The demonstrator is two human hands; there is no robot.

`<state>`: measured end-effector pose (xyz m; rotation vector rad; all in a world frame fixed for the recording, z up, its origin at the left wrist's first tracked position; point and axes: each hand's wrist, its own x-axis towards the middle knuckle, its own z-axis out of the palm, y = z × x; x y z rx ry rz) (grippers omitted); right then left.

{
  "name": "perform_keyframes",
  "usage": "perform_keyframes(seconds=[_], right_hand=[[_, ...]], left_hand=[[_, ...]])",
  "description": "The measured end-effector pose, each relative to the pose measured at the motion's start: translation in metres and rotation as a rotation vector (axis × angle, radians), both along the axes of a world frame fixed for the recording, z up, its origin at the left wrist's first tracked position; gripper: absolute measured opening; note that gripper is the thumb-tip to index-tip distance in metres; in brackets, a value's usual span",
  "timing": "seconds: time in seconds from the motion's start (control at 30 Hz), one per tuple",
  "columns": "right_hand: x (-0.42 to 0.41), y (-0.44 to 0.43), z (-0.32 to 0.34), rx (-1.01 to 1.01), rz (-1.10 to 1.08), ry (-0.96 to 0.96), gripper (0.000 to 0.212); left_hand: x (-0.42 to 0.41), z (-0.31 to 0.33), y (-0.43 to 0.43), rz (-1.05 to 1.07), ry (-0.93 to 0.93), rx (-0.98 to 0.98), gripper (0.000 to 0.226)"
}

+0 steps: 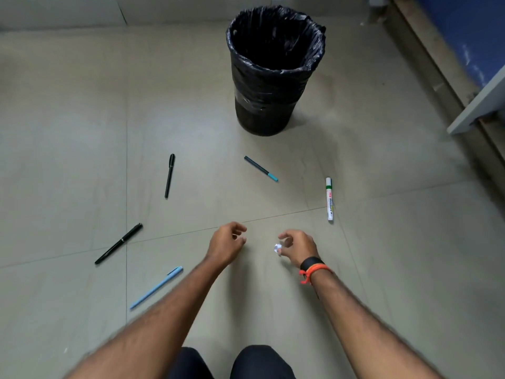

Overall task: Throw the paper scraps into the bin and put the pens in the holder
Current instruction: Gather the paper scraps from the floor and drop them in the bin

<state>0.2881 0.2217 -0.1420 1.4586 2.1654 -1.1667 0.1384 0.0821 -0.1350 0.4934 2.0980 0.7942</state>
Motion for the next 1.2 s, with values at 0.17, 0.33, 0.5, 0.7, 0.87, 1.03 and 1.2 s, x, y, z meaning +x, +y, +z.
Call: perform_keyframes(seconds=[0.17,0.33,0.5,0.7,0.87,1.03,1.2], right_hand=[[0.009,-0.012,-0.017,0.141,0.103,0.0,0.01],[-0.01,-0.008,-0.017,0.124,0.159,0.017,0.017],[-0.081,0.025,0.059,0.227,-0.027,0.417,0.022],[-0.202,0.123,0.185,0.431,-0.254,0.816,0.021],[-0.256,0.165,0.224,0.447,-0.315,0.624,0.02],[-0.247,0.151,0.255,0.244,-0.47,0.606,0.008],[-0.226,0.113,0.342,0.139,-0.344,0.802,0.01]], left_hand=[[0.002,-0.012,-0.018,-0.193,0.115,-0.106,0.024],[-0.005,-0.01,-0.008,-0.199,0.127,-0.042,0.021],[-0.052,0.037,0.026,-0.033,0.191,0.161,0.012],[-0.14,0.152,0.09,0.012,0.378,0.386,0.012],[-0.183,0.227,0.12,-0.028,0.466,0.427,0.012],[-0.197,0.287,0.119,-0.038,0.473,0.431,0.011],[-0.205,0.369,0.124,-0.065,0.526,0.489,0.011]])
